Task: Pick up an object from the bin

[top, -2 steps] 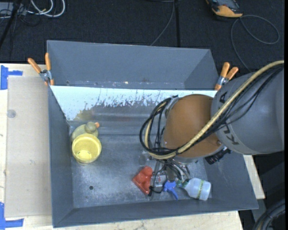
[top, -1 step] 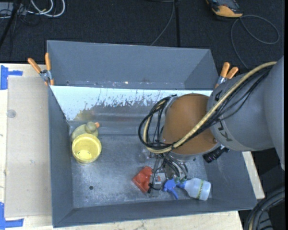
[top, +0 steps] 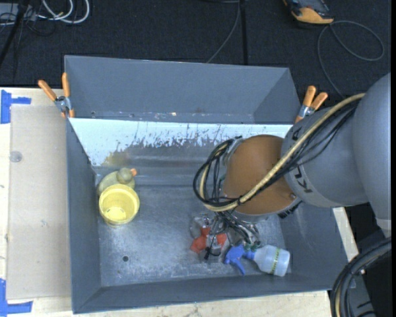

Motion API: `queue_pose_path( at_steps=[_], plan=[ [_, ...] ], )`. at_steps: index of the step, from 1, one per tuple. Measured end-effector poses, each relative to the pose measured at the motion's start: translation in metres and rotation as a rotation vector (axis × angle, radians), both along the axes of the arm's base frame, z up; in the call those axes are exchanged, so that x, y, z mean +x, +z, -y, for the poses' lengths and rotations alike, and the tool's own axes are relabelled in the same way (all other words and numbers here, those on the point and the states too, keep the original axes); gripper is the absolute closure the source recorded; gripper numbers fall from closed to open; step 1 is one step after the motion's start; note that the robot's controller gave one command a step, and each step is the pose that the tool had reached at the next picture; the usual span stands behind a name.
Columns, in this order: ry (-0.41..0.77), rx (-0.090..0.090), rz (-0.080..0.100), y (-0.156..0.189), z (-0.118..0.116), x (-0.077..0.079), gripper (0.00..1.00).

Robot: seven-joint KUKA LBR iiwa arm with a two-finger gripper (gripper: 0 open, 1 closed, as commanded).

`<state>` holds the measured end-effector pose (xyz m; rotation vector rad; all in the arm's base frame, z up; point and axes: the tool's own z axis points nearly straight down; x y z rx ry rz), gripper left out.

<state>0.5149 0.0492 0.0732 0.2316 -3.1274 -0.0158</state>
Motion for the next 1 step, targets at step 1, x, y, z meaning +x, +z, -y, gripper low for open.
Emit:
queue_pose_path(
  at_steps=[1],
  plan=[
    [0.0, 0.0, 0.0, 0.0, 0.0, 0.0, 1.0]
  ],
)
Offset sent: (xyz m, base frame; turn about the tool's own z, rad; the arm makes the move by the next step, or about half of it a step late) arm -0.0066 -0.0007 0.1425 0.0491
